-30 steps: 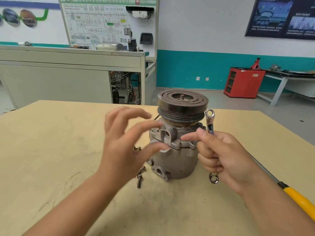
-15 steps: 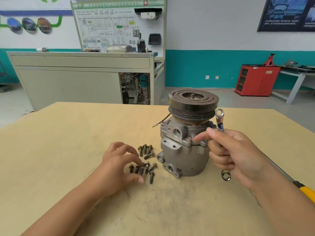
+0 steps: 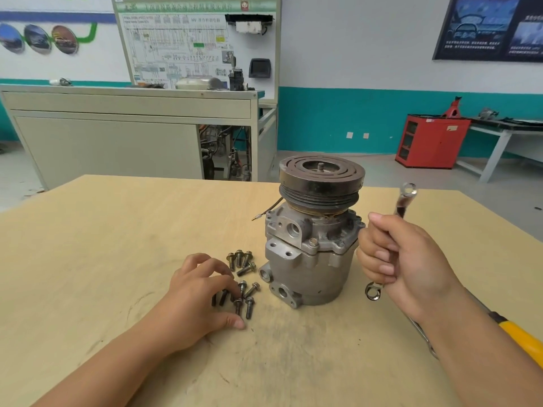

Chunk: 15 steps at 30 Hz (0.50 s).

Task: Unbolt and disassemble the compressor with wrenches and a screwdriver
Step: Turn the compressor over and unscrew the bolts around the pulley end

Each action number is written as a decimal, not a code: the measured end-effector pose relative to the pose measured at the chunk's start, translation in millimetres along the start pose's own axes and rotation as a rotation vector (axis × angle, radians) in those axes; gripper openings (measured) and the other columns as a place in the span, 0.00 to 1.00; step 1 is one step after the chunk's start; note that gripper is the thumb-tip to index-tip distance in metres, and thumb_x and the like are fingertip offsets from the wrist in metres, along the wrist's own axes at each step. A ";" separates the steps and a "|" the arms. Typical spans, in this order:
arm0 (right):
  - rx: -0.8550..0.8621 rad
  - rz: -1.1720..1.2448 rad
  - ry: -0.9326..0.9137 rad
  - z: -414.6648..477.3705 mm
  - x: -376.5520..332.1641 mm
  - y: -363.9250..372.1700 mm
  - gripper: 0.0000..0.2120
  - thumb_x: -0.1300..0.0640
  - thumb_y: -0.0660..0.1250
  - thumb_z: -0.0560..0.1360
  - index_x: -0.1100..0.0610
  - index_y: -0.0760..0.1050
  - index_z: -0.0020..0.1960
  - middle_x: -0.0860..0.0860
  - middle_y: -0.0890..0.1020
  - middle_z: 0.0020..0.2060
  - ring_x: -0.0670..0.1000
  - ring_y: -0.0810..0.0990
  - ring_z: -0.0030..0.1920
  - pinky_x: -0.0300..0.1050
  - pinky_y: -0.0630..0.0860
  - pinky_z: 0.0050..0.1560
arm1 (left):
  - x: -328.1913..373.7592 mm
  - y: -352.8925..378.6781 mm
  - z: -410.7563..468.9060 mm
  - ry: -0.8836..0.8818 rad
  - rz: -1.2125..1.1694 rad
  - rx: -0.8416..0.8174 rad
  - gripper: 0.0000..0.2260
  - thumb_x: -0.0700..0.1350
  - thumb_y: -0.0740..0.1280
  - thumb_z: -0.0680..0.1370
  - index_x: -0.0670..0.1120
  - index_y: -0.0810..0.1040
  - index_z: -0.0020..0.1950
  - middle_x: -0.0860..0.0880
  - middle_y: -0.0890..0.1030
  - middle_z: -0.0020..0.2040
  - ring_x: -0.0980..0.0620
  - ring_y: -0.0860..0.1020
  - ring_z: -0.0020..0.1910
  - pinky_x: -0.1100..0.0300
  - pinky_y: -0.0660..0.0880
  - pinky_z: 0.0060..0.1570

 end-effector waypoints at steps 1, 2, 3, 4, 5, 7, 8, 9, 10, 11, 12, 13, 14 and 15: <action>0.008 0.032 0.001 0.0 0.0 -0.5 0.25 0.57 0.56 0.77 0.53 0.58 0.21 0.50 0.61 0.21 0.45 0.58 0.19 0.36 0.49 0.22 | -0.3 0.1 0.0 0.003 0.000 0.001 0.29 0.72 0.62 0.59 0.60 0.78 0.54 0.64 0.66 0.57 0.58 0.56 0.63 0.61 0.58 0.64; 0.014 0.077 0.003 0.3 0.1 -1.4 0.26 0.57 0.53 0.78 0.53 0.58 0.21 0.51 0.62 0.21 0.45 0.60 0.20 0.35 0.51 0.21 | -0.6 0.1 0.2 0.004 -0.004 -0.001 0.29 0.73 0.62 0.58 0.60 0.78 0.54 0.64 0.66 0.57 0.58 0.56 0.63 0.61 0.58 0.63; 0.019 0.134 0.009 0.4 -0.3 -1.8 0.27 0.57 0.52 0.79 0.53 0.59 0.21 0.51 0.63 0.22 0.46 0.61 0.20 0.34 0.53 0.20 | -0.7 -0.1 0.3 0.003 -0.008 -0.005 0.30 0.73 0.61 0.58 0.60 0.78 0.54 0.65 0.66 0.57 0.59 0.56 0.62 0.61 0.58 0.63; 0.027 0.187 0.009 1.1 -1.0 -2.7 0.27 0.56 0.51 0.79 0.54 0.60 0.21 0.52 0.64 0.23 0.47 0.64 0.22 0.35 0.57 0.19 | -0.4 -0.3 0.1 0.002 -0.016 -0.010 0.31 0.74 0.61 0.57 0.61 0.78 0.53 0.65 0.67 0.57 0.59 0.56 0.62 0.60 0.58 0.63; 0.034 0.227 -0.001 1.1 -2.8 -3.5 0.27 0.56 0.50 0.80 0.55 0.62 0.21 0.52 0.66 0.24 0.48 0.67 0.24 0.36 0.63 0.21 | -0.2 0.0 0.0 0.001 -0.027 -0.014 0.31 0.74 0.61 0.57 0.61 0.78 0.53 0.65 0.67 0.56 0.59 0.56 0.62 0.60 0.59 0.63; 0.060 0.208 -0.073 1.1 -8.9 -5.6 0.28 0.54 0.47 0.80 0.56 0.67 0.23 0.53 0.69 0.27 0.50 0.69 0.28 0.42 0.65 0.30 | 0.2 0.2 -0.4 -0.001 -0.054 -0.015 0.30 0.74 0.61 0.57 0.61 0.78 0.52 0.65 0.67 0.55 0.58 0.57 0.62 0.59 0.59 0.63; 0.084 0.157 -0.121 0.6 -12.6 -7.1 0.28 0.54 0.46 0.80 0.57 0.70 0.24 0.54 0.69 0.27 0.49 0.68 0.29 0.44 0.61 0.32 | 0.3 -0.1 -0.6 -0.003 -0.063 -0.015 0.30 0.74 0.61 0.56 0.61 0.78 0.52 0.66 0.67 0.55 0.58 0.57 0.62 0.59 0.59 0.63; 0.110 0.112 -0.159 -0.3 -15.4 -8.1 0.29 0.54 0.45 0.80 0.57 0.71 0.25 0.53 0.68 0.26 0.49 0.66 0.27 0.45 0.58 0.32 | 0.4 -0.1 -0.9 -0.002 -0.062 -0.018 0.30 0.74 0.61 0.56 0.61 0.78 0.52 0.66 0.67 0.55 0.58 0.57 0.62 0.59 0.59 0.63; 0.133 0.089 -0.179 -0.7 -15.9 -10.7 0.30 0.52 0.45 0.81 0.57 0.73 0.27 0.53 0.67 0.23 0.48 0.64 0.25 0.43 0.58 0.29 | 0.6 0.1 -1.2 -0.001 -0.058 -0.027 0.30 0.74 0.61 0.57 0.61 0.78 0.53 0.66 0.66 0.56 0.58 0.56 0.63 0.59 0.59 0.63; 0.151 0.090 -0.173 -1.7 -15.0 -11.7 0.31 0.49 0.45 0.82 0.58 0.74 0.28 0.52 0.65 0.21 0.48 0.63 0.23 0.40 0.60 0.25 | 0.9 0.2 -1.6 0.000 -0.058 -0.038 0.30 0.74 0.62 0.57 0.61 0.77 0.53 0.66 0.66 0.56 0.59 0.56 0.63 0.60 0.59 0.63; 0.155 0.097 -0.161 -2.8 -12.7 -12.5 0.31 0.45 0.46 0.82 0.59 0.75 0.30 0.51 0.65 0.20 0.48 0.63 0.22 0.38 0.63 0.23 | 1.9 -0.1 -1.7 0.001 -0.067 -0.048 0.28 0.74 0.63 0.57 0.63 0.76 0.52 0.66 0.66 0.56 0.59 0.56 0.63 0.60 0.59 0.64; 0.146 0.106 -0.152 -4.8 -10.3 -11.6 0.31 0.41 0.48 0.80 0.59 0.77 0.32 0.52 0.67 0.20 0.48 0.65 0.22 0.37 0.66 0.22 | 3.6 -1.8 -1.5 0.005 -0.092 -0.048 0.25 0.73 0.64 0.58 0.64 0.75 0.51 0.66 0.67 0.56 0.60 0.56 0.63 0.60 0.60 0.64; 0.118 0.118 -0.147 -6.1 -6.7 -10.1 0.30 0.40 0.50 0.77 0.58 0.79 0.34 0.53 0.72 0.22 0.48 0.70 0.23 0.37 0.69 0.24 | 6.5 -5.2 -1.2 0.011 -0.141 -0.029 0.23 0.72 0.65 0.59 0.65 0.73 0.50 0.66 0.68 0.56 0.61 0.57 0.63 0.59 0.60 0.64; 0.087 0.125 -0.148 -8.7 -4.7 -6.7 0.27 0.40 0.52 0.75 0.58 0.81 0.37 0.55 0.76 0.26 0.49 0.74 0.26 0.38 0.73 0.27 | 10.3 -10.6 -0.7 0.015 -0.211 0.018 0.22 0.72 0.66 0.59 0.66 0.73 0.49 0.66 0.69 0.56 0.63 0.58 0.62 0.59 0.62 0.63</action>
Point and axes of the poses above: each hand's wrist, its own z-axis towards the middle knuckle, its own y-axis out of the palm, x = y × z, the point moved 6 cm from there along z, towards the middle knuckle
